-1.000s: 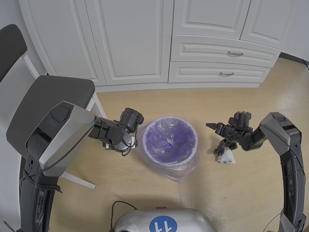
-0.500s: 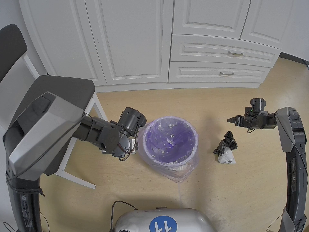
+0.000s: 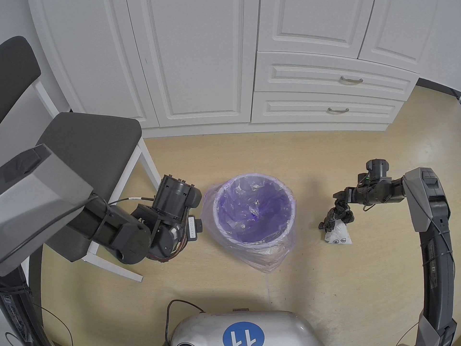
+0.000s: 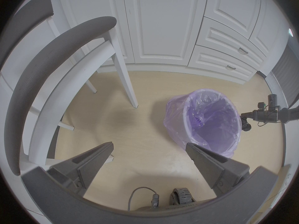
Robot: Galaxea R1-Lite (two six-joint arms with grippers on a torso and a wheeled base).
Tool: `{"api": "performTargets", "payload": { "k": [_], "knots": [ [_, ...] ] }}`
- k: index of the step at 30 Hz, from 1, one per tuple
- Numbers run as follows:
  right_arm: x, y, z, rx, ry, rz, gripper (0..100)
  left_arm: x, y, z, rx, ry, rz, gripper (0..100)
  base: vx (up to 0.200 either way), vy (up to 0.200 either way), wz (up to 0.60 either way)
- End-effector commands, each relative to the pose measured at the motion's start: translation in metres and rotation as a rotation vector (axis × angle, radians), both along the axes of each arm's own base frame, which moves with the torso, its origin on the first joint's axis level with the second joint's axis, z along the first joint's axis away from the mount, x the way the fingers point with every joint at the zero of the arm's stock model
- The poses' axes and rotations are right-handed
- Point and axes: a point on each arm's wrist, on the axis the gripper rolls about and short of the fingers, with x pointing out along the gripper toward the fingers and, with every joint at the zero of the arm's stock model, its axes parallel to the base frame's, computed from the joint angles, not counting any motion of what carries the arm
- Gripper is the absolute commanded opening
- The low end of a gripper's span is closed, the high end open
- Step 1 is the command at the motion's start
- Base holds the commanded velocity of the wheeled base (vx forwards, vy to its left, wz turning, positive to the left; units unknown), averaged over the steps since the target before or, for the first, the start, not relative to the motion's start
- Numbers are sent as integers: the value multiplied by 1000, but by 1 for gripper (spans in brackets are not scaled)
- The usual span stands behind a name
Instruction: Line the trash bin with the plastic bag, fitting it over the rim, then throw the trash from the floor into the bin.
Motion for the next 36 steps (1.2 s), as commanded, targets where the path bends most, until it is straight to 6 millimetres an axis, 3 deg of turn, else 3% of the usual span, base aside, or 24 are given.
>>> {"api": "performTargets", "payload": {
  "k": [1,13,16,18,26,27,36],
  "knots": [
    [-2,18,-31,0,64,38,100,-8,10,-2,9,10,-1,100,0,0,0],
    [0,13,-41,-19,66,32,100,-8,12,3,8,0,1,100,0,0,0],
    [2,13,-48,-21,69,29,100,-8,13,4,5,-4,4,100,0,0,0],
    [-1,14,-70,-30,111,13,100,-7,13,4,0,-15,4,100,0,0,0],
    [0,13,-84,-31,96,3,100,-7,11,3,0,-16,-2,100,0,0,0],
    [2,14,-83,-33,71,6,0,-7,11,2,0,-15,-1,100,0,0,0],
    [6,16,-67,-30,21,7,0,-1,8,-16,34,19,8,100,0,0,0]
  ]
}}
